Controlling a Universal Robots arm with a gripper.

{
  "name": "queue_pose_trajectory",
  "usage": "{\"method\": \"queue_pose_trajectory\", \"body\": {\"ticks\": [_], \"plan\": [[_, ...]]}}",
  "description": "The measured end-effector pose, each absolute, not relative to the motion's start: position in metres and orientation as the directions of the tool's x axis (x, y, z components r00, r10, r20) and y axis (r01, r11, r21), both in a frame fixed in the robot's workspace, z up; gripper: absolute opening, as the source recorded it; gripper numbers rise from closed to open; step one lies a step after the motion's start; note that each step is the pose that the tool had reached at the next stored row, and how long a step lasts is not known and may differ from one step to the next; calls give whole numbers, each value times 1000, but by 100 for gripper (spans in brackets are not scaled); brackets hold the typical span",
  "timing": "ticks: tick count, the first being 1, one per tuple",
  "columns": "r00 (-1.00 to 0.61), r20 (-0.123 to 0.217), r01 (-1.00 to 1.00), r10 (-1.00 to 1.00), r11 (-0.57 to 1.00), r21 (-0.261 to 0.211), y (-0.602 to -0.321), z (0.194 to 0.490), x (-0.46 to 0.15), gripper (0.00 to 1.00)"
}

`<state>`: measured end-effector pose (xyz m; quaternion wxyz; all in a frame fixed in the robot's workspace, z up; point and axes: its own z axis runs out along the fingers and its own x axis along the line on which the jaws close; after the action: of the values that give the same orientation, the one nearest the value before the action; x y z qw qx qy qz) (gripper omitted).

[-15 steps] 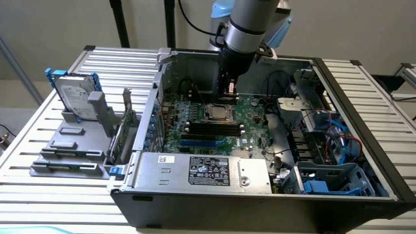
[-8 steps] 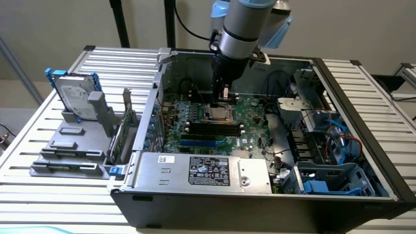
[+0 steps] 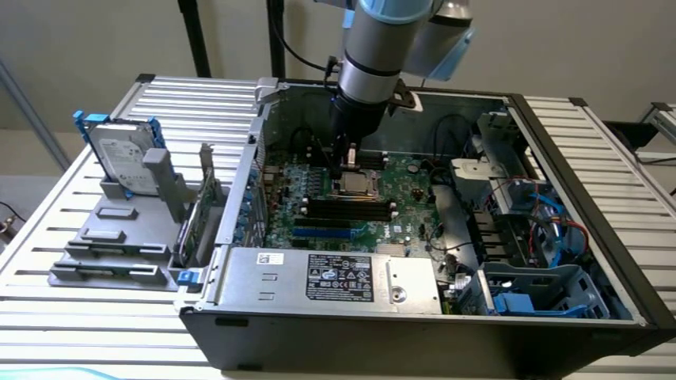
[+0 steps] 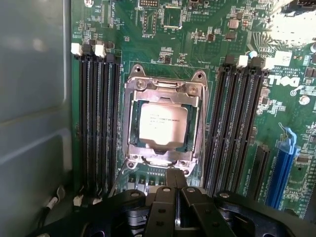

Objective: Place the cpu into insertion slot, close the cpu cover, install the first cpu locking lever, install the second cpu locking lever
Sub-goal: 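Close the cpu cover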

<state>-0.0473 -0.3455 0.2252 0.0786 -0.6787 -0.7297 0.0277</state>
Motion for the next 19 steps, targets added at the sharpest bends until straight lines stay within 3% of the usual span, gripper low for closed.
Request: {"method": "queue_pose_trajectory", "body": {"ticks": [19], "plan": [[-50,78,985,996,62,-162,-341,206,-41,11]]}}
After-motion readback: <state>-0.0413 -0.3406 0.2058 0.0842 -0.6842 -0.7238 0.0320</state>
